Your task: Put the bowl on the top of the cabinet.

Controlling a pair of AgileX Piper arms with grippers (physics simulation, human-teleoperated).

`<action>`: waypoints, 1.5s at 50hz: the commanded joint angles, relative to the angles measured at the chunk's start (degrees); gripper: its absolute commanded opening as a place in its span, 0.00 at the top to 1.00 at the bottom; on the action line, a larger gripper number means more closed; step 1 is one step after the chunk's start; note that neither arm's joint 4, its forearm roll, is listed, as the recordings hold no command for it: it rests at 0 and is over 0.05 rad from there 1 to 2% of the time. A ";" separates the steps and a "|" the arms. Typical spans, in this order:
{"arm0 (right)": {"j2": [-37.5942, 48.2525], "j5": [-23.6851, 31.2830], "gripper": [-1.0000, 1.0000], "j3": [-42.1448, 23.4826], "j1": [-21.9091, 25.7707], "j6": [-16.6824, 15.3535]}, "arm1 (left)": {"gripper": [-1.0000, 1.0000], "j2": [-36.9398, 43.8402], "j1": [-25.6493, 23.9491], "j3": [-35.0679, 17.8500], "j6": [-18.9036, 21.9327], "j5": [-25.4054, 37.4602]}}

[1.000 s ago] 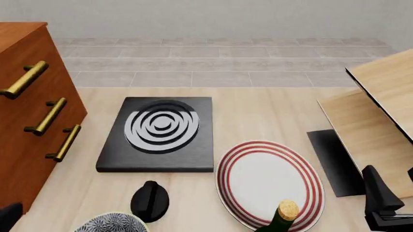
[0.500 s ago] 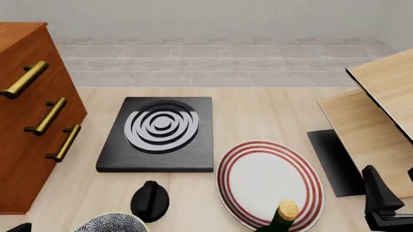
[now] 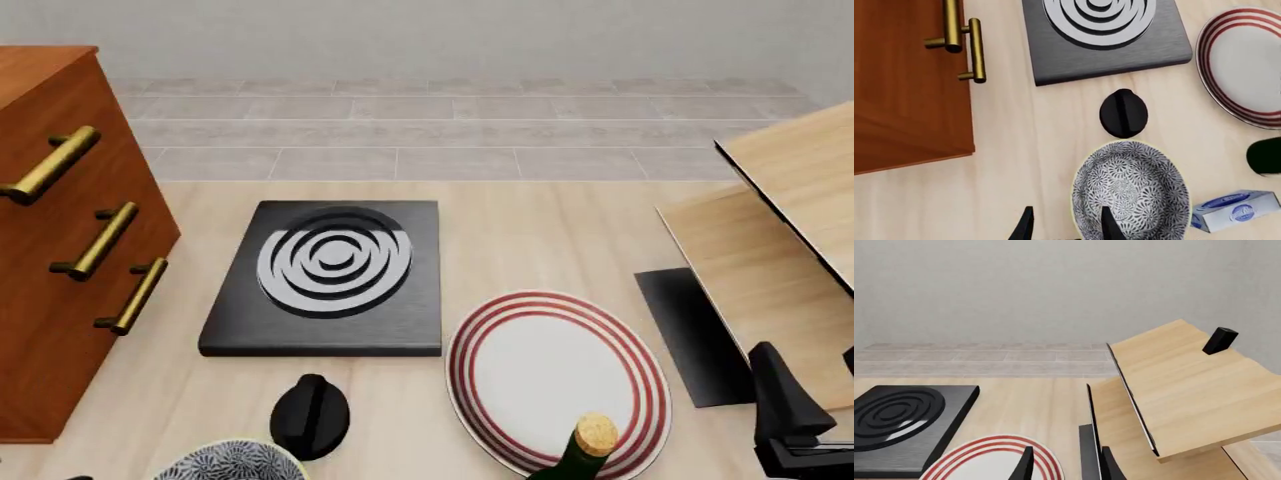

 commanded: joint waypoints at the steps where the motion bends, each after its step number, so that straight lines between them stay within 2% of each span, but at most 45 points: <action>1: 0.00 0.00 0.00 0.00 0.00 0.00 | 0.00 -0.15 -1.02 0.40 -0.82 0.03; 12: 0.01 0.00 0.00 0.00 -0.01 -0.01 | 0.00 0.24 1.10 3.61 1.20 -3.56; 25: 0.00 0.00 0.00 0.00 0.00 0.00 | 0.00 0.30 1.20 5.45 2.36 -5.31; 44: 0.00 0.00 0.00 0.00 -0.01 0.01 | 0.00 0.52 1.00 11.32 4.68 -11.94; 63: 0.01 0.00 0.00 0.00 0.00 0.00 | 0.00 -0.19 -0.81 13.02 4.13 -12.83; 75: -0.01 0.00 0.00 0.00 0.00 0.00 | 0.00 0.95 0.30 16.97 5.05 -16.79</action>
